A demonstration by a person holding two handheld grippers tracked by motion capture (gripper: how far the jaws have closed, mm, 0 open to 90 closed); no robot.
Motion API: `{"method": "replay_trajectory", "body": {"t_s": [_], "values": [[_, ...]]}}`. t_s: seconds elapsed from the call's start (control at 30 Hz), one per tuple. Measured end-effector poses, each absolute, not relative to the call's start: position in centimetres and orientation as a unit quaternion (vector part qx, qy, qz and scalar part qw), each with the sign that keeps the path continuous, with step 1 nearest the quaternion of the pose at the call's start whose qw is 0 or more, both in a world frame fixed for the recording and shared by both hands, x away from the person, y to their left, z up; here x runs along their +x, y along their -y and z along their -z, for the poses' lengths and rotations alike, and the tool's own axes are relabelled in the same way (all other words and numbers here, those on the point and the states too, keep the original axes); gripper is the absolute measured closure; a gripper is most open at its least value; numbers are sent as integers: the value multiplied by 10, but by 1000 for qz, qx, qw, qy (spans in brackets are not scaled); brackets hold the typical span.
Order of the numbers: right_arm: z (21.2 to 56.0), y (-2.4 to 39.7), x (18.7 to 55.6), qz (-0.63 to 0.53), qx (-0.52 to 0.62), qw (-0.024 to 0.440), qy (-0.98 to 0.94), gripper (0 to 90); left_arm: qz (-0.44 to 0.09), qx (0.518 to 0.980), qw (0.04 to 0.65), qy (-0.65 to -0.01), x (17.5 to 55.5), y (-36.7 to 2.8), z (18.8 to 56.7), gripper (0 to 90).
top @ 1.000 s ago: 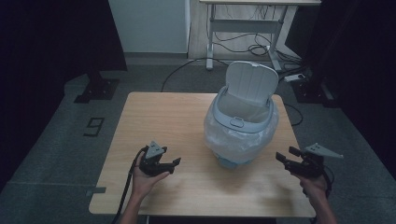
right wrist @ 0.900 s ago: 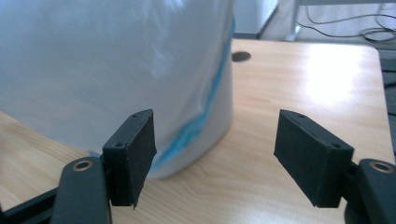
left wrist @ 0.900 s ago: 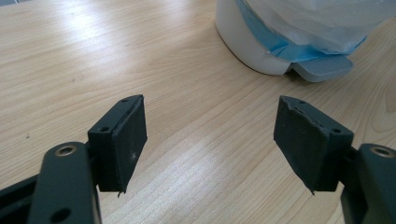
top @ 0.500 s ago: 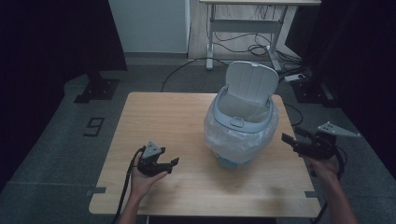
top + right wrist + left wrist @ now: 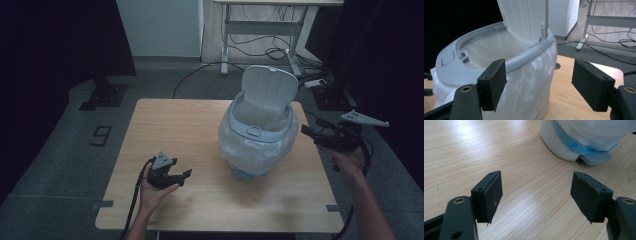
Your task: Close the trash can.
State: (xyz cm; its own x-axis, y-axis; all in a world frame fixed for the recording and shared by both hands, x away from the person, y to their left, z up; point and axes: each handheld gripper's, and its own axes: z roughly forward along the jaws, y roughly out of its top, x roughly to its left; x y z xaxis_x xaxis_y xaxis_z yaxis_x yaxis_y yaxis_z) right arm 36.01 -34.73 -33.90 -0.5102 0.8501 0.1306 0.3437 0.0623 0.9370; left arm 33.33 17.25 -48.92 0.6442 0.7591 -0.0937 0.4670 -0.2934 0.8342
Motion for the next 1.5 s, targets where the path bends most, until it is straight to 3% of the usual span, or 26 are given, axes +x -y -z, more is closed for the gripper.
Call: {"method": "replay_trajectory", "body": {"t_s": [0.73,1.17,1.4,1.5], "values": [[302,315,423,-537,431,229,-688,179,-144,790,452,-388,335,-168,495,254],[289,298,453,-557,420,217,-683,170,-149,788,453,-389,334,-171,496,254],[291,286,444,-569,388,194,-698,169,-155,778,461,-397,333,-176,495,259],[293,286,435,-579,379,141,-708,162,-154,776,462,-401,334,-176,496,258]]}}
